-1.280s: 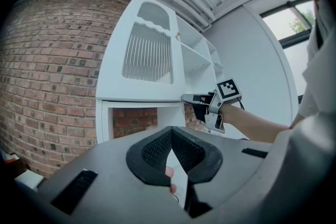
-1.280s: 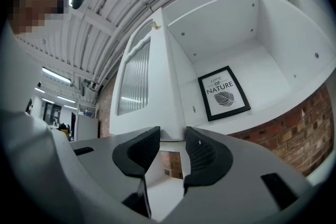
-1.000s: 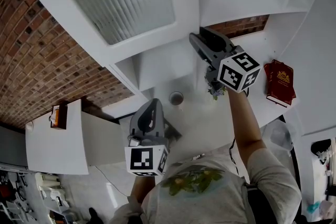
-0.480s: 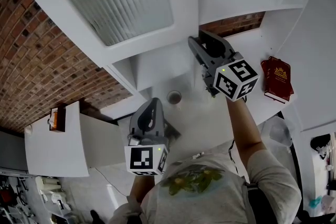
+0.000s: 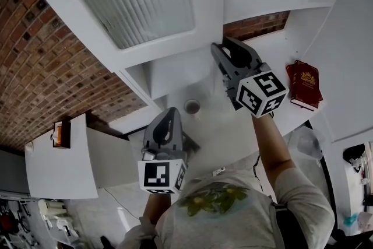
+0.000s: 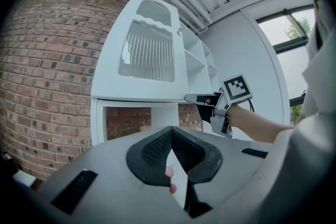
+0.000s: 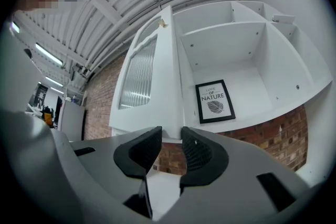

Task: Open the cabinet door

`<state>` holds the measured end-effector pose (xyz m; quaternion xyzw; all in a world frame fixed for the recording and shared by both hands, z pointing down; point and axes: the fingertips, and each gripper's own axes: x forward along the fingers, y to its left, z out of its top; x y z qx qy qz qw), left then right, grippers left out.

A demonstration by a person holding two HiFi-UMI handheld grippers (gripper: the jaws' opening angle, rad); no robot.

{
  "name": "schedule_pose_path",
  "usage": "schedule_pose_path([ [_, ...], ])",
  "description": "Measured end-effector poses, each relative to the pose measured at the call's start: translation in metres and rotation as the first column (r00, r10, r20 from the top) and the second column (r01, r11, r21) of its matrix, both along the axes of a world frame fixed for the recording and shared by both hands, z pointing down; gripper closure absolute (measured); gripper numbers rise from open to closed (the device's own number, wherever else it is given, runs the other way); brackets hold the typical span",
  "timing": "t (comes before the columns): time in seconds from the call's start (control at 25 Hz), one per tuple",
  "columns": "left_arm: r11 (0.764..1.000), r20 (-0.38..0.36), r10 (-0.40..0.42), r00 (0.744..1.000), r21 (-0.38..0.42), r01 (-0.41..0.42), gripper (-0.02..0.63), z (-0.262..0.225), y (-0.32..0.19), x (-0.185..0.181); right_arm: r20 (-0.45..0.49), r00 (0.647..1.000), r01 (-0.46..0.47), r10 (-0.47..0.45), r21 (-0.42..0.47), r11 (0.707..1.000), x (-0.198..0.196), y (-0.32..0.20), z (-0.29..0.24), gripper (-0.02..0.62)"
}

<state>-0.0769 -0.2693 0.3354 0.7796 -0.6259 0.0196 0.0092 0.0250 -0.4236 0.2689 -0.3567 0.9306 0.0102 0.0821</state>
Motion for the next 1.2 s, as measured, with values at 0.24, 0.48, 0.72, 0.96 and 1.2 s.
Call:
schedule_pose_path([
  [0.24,1.0,-0.009,0.016,1.0,0.004,-0.016,0.595,0.0,0.006,-0.001,-0.011,0.999,-0.033,0.033,0.006,0.999,0.003,0.012,-0.001,0.471],
  [0.48,0.999,-0.022,0.04,0.999,0.005,-0.04,0.595,-0.001,0.01,0.001,-0.032,0.998,-0.062,0.062,0.016,0.998,0.008,0.023,-0.001,0.476],
  [0.72,0.998,-0.033,0.069,0.997,0.01,-0.068,0.595,0.0,0.022,0.002,-0.048,0.996,-0.077,0.078,0.027,0.997,0.008,0.04,-0.001,0.485],
  [0.96,0.997,-0.044,0.074,0.996,0.01,-0.073,0.595,0.0,0.032,-0.001,-0.053,0.994,-0.098,0.1,0.032,0.995,0.011,0.052,-0.002,0.494],
  [1.2,0.996,-0.045,0.085,0.995,0.013,-0.084,0.595,-0.002,0.044,-0.003,-0.055,0.991,-0.118,0.12,0.033,0.992,0.013,0.064,-0.002,0.5],
])
